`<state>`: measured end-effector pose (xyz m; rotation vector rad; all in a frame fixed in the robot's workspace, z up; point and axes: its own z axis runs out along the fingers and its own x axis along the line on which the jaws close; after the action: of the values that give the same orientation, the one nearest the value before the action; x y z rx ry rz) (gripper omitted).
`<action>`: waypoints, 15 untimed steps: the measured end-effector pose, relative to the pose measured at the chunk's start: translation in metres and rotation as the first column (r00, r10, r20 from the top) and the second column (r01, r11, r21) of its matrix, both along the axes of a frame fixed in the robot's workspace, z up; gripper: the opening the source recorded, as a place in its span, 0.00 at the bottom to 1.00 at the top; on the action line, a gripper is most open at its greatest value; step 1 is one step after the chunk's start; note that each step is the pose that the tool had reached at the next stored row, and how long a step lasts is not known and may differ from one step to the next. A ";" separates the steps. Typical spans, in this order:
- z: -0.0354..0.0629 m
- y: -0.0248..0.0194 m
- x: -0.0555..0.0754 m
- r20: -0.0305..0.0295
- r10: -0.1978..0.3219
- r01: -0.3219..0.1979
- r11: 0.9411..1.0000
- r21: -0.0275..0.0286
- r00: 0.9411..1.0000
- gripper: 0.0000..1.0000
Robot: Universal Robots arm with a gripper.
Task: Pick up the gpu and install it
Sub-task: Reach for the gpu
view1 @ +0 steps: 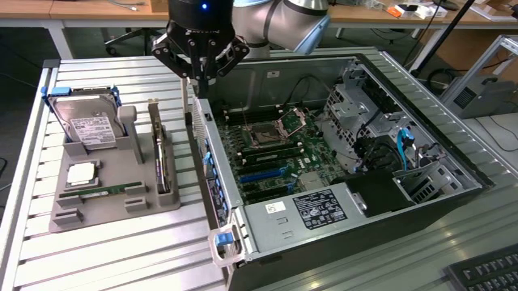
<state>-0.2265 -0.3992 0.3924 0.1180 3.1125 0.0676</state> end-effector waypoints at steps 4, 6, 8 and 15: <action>0.0000 0.0000 -0.001 0.000 0.000 0.000 1.000 0.000 1.000 0.10; 0.0000 0.0000 -0.002 0.000 0.000 0.000 1.000 0.000 1.000 0.10; 0.0000 0.0000 -0.002 0.000 0.000 0.000 1.000 0.000 1.000 0.10; 0.0000 0.0000 -0.004 0.000 0.000 0.000 1.000 0.000 1.000 0.10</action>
<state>-0.2304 -0.3992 0.3924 0.1179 3.1125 0.0675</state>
